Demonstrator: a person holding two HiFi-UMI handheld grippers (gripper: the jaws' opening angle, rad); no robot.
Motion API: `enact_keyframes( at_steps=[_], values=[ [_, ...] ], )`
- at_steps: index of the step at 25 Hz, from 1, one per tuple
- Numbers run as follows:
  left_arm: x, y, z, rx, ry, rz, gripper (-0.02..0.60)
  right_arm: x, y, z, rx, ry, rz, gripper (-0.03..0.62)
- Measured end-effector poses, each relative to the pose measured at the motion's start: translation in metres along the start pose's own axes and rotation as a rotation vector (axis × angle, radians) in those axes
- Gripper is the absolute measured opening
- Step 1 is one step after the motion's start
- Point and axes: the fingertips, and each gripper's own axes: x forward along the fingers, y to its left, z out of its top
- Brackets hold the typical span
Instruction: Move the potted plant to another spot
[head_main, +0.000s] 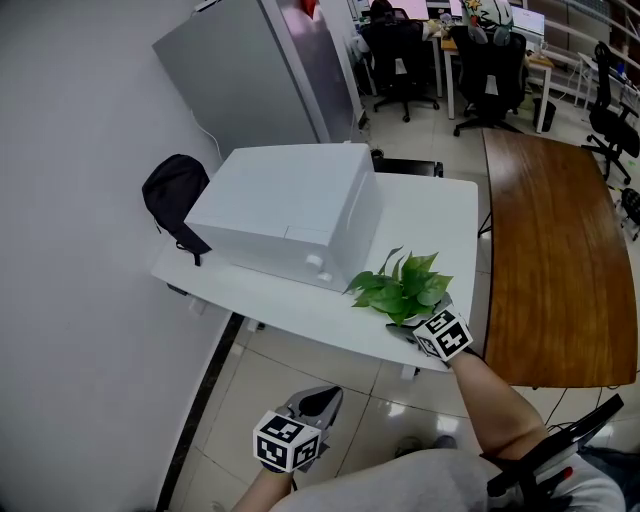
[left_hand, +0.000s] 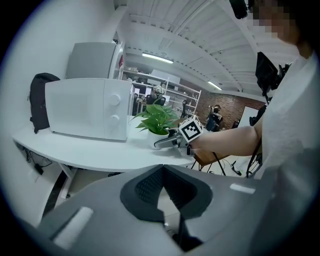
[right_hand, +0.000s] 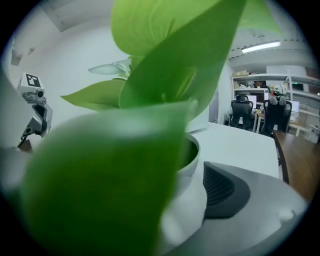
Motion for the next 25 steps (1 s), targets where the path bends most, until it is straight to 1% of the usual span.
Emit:
enact_keyframes(
  at_steps=[5,7,15,25],
  values=[
    [0.000,0.004,-0.001,0.006,0.005,0.007,-0.003,0.003,0.000,0.003,-0.008,0.001,-0.004,0.504],
    [-0.001,0.005,0.000,0.007,0.000,0.009,-0.003,0.004,0.000,0.002,-0.011,0.004,-0.003,0.459],
    [0.003,0.008,0.007,0.006,-0.011,0.006,-0.003,0.003,0.000,0.002,-0.017,0.013,-0.003,0.460],
    [0.015,0.002,0.022,0.030,-0.020,-0.008,-0.003,-0.006,-0.004,0.004,-0.013,0.000,-0.007,0.458]
  ],
)
